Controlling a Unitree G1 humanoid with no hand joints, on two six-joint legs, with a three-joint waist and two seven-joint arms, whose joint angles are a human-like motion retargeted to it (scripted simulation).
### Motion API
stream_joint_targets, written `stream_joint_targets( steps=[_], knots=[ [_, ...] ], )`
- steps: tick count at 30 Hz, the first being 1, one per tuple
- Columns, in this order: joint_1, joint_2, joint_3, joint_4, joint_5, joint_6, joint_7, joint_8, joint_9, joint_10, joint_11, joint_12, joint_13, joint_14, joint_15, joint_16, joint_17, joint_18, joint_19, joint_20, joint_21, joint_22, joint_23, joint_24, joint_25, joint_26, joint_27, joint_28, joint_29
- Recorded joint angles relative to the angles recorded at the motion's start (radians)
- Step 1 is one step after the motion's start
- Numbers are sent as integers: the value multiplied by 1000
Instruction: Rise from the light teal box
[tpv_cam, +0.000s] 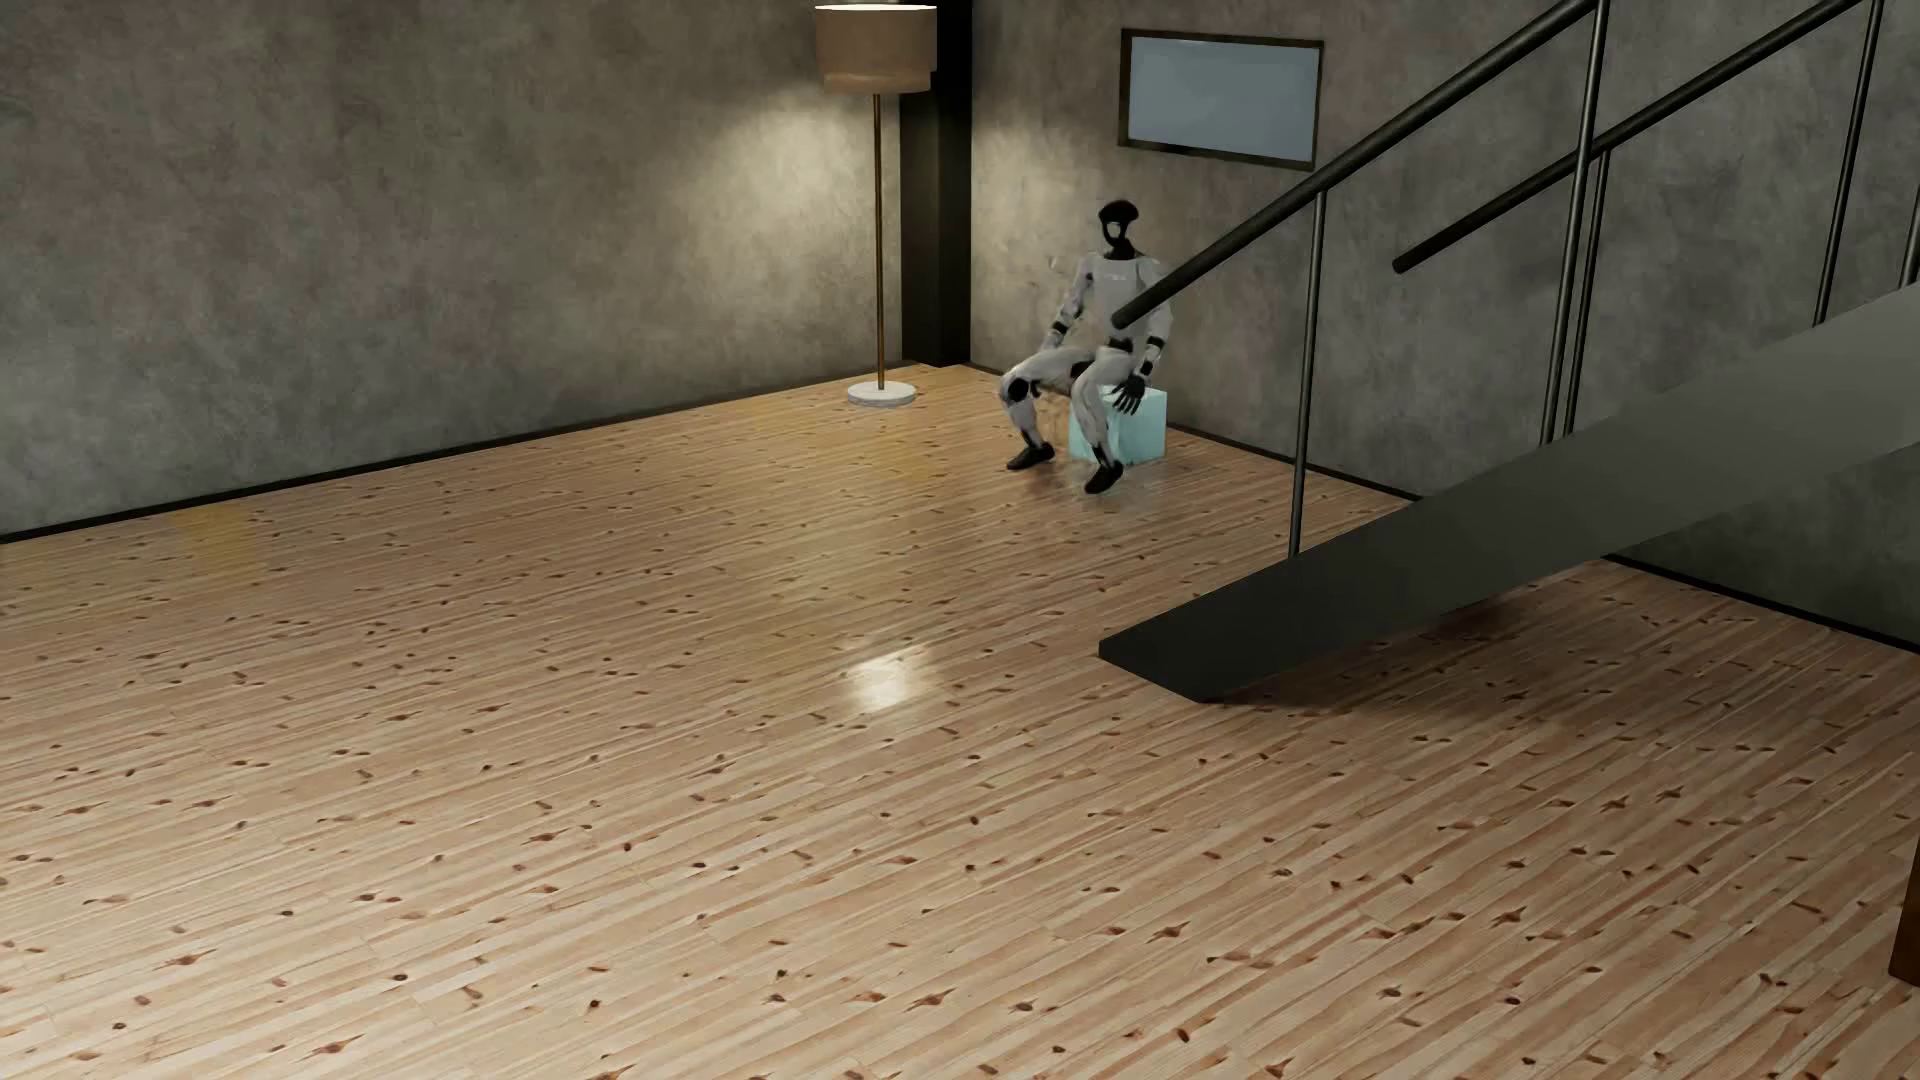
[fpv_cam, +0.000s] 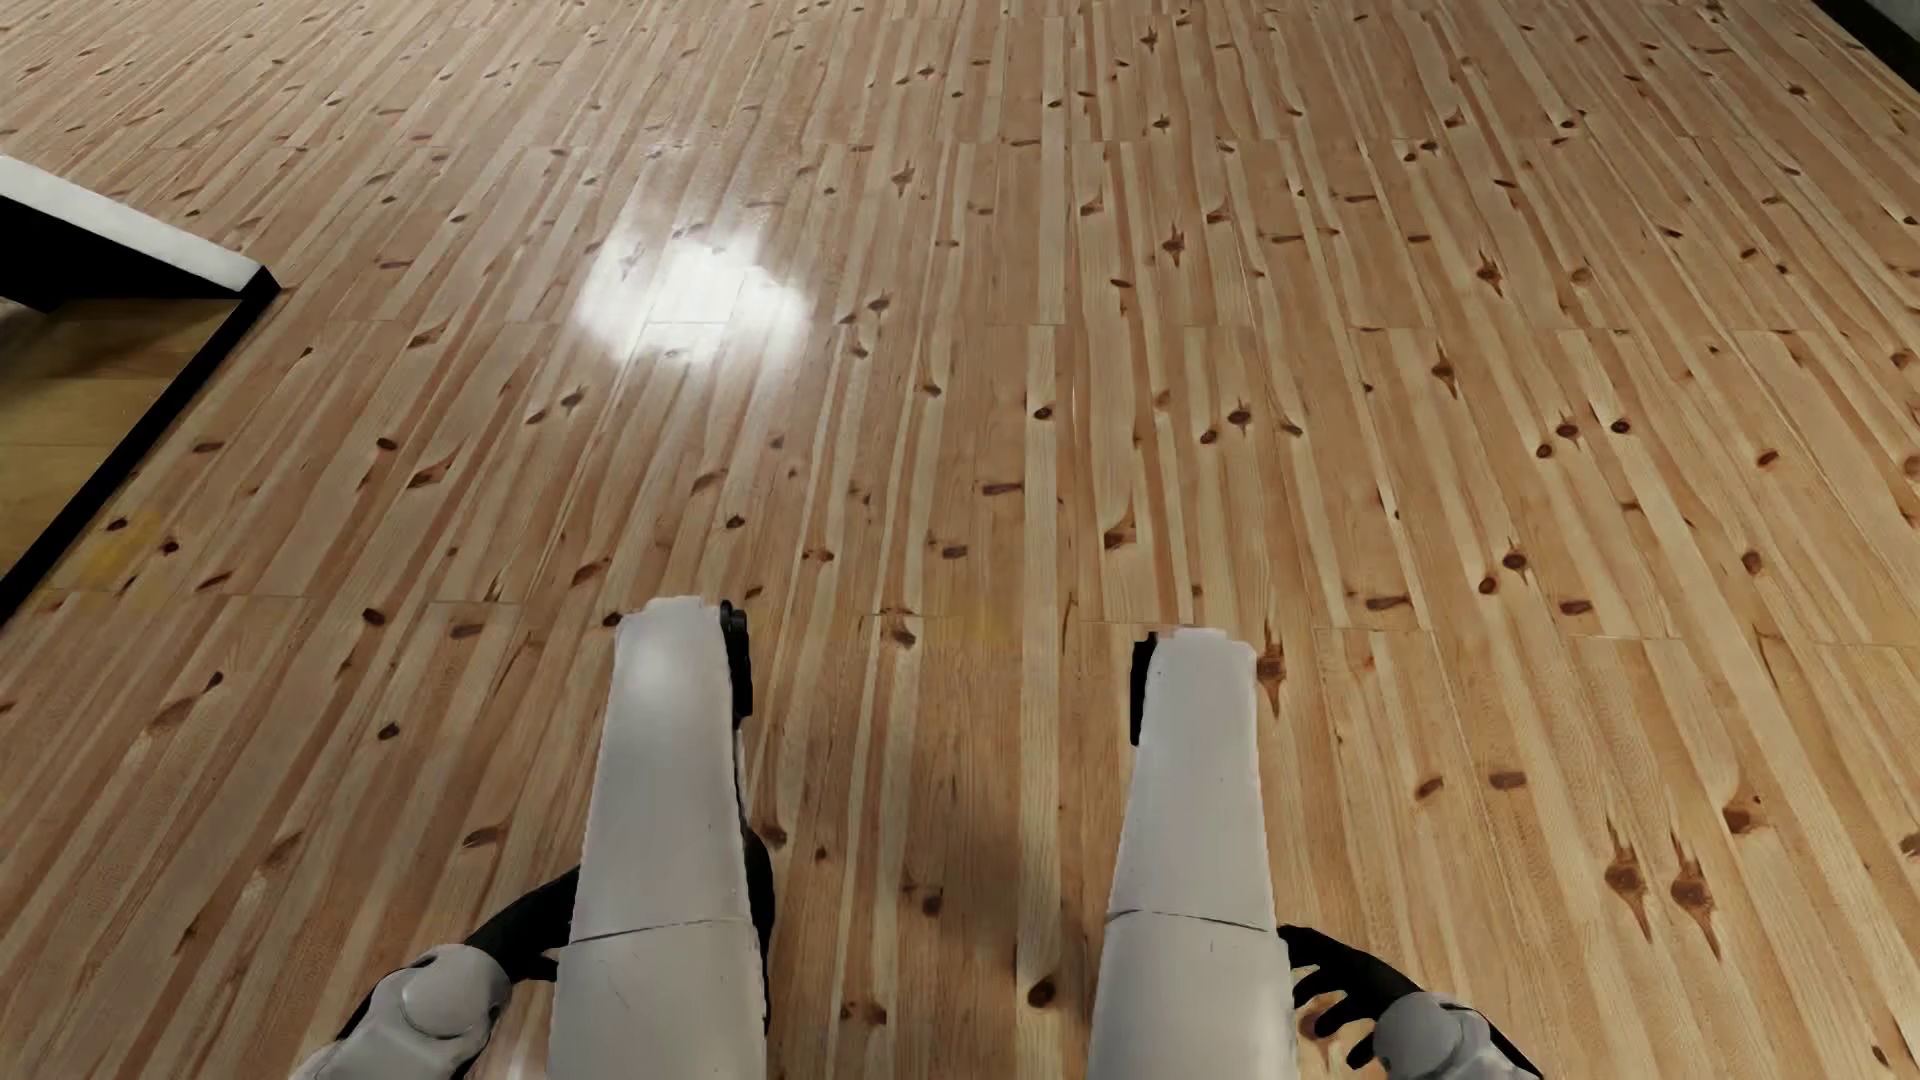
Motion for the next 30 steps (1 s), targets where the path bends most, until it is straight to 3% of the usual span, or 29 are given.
stream_joint_targets(
  steps=[2, 3, 7, 11, 15, 16, 19, 22, 24, 26, 27, 28, 30],
  knots=[
    [2, 6, 1, -3, 9, -4, 0, -1, -9, -2, -3, 43, 77, 4, 4, -16, 16, 4, -7, -13, -36, 75, 41, 107, -63, -33, -19, -61, 34],
    [6, 9, 1, -3, 12, -4, 0, -1, -9, -4, -4, 75, 112, 6, 7, -29, 25, 3, -9, -4, -54, 91, 49, 123, -60, -30, -11, -77, 43],
    [24, 23, 2, -4, 7, -1, 3, -2, -9, -12, -10, 162, 208, 15, 14, -71, 60, 2, -10, 38, -104, 105, 34, 93, -7, -4, 11, -77, 37],
    [43, 40, 2, -2, 8, 0, 3, -3, -15, -14, -10, 193, 232, 16, 13, -89, 86, 1, -12, 36, -76, 42, -42, 84, -38, -15, -11, -82, 59],
    [54, 46, 1, -7, 11, 3, 4, -2, -22, -15, -7, 178, 207, 15, 13, -93, 86, 2, -19, 29, -55, 34, -89, 69, -34, -19, -28, -66, 45],
    [56, 47, 0, -10, 11, 4, 4, -2, -21, -15, -6, 174, 199, 14, 12, -89, 81, 3, -19, 27, -56, 31, -92, 65, -12, -17, -21, -62, 48],
    [59, 46, -1, -8, 15, 6, 4, 0, -23, -15, -4, 194, 192, 15, 13, -53, 42, 3, -21, 72, -79, -59, -157, -32, 92, -2, 7, 15, -43],
    [59, 48, -1, -5, 15, 11, 0, 4, -17, -15, -1, 201, 180, 21, -1, 18, -58, -4, -18, 118, -74, -307, -426, -160, 165, -9, 1, 156, -190],
    [52, 41, -2, 1, 17, 9, 4, 2, -9, -18, 4, 151, 103, 35, -47, 76, -145, -22, -43, 115, -15, -497, -606, -189, 161, -38, -12, 242, -295],
    [36, 35, -2, 13, 24, 10, 5, 6, 5, -12, 11, 65, -36, 52, -74, 156, -227, -33, -52, 66, 99, -661, -736, -188, 104, -82, -59, 304, -356],
    [30, 30, -2, 18, 28, 7, 8, 6, 13, -12, 12, 17, -113, 59, -81, 204, -278, -40, -57, 37, 171, -737, -801, -175, 77, -76, -41, 283, -348],
    [19, 21, -6, 17, 23, 10, 8, 7, 23, -9, 13, -62, -221, 60, -78, 248, -312, -38, -51, -31, 262, -774, -828, -143, 31, -121, -99, 278, -330],
    [-1, -6, -5, 18, 15, 9, 10, 15, 56, -9, 10, -240, -434, 53, -39, 340, -365, -42, -31, -185, 457, -853, -875, -78, -16, -130, -127, 159, -221]
  ],
)
